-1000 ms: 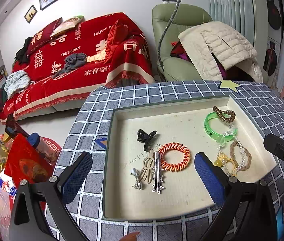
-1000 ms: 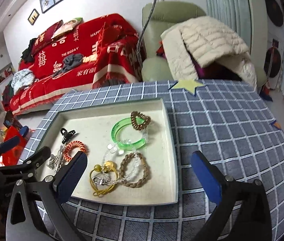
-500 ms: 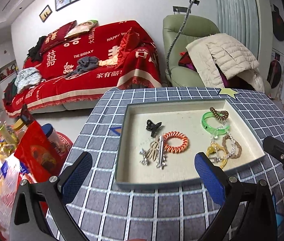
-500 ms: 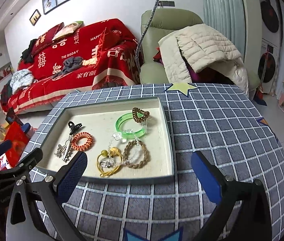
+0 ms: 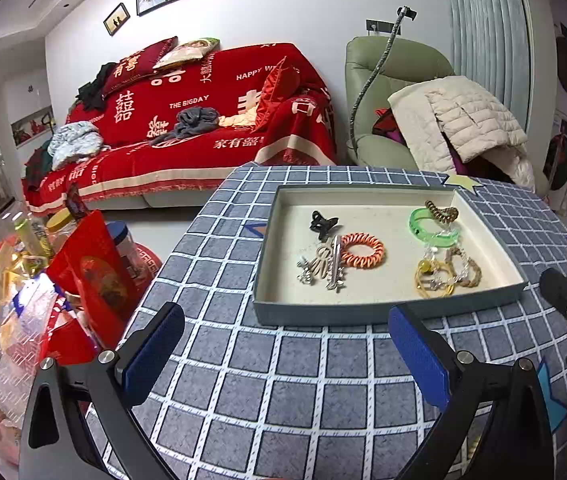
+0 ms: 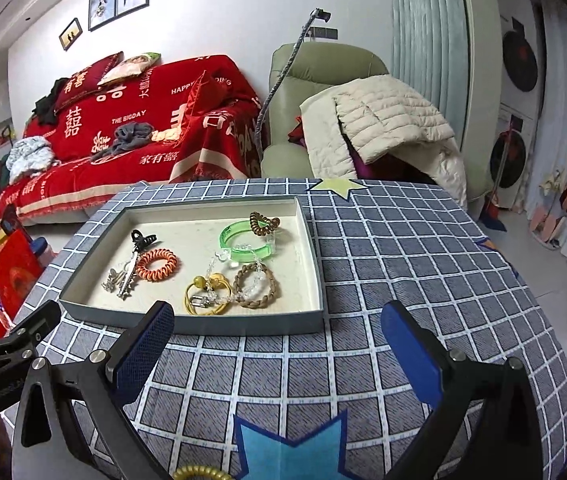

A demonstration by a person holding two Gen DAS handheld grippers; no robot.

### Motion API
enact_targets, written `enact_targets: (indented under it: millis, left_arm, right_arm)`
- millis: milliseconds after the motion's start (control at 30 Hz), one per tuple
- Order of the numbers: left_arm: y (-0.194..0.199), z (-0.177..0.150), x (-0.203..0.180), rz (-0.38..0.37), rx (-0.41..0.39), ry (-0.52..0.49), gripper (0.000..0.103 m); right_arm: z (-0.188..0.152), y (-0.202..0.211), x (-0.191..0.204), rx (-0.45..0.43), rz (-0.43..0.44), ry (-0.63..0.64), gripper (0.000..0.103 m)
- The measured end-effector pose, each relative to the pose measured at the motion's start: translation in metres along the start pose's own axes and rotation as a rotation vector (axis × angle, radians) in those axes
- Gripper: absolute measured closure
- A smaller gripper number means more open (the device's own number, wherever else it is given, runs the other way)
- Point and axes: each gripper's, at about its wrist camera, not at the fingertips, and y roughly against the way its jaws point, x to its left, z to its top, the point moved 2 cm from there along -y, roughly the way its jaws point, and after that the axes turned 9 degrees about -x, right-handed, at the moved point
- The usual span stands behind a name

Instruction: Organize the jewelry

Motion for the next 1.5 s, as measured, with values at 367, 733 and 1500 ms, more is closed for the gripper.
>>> enact_targets:
  millis: [367, 733, 1500]
  left_arm:
    - [0.008, -0.006, -0.001, -0.005, 0.004, 0.000, 0.000]
    - [0.009, -0.004, 0.002, -0.007, 0.005, 0.001, 0.000]
    - [0.011, -0.003, -0.002, -0.012, 0.003, -0.005, 0.000]
  right_arm:
    - [-0.001, 0.014, -0.002, -0.016, -0.014, -0.010, 0.000]
    - [0.002, 0.017, 0.000, -0.021, -0.009, -0.009, 0.000]
    - [0.005, 0.019, 0.001, -0.027, -0.005, -0.009, 0.000]
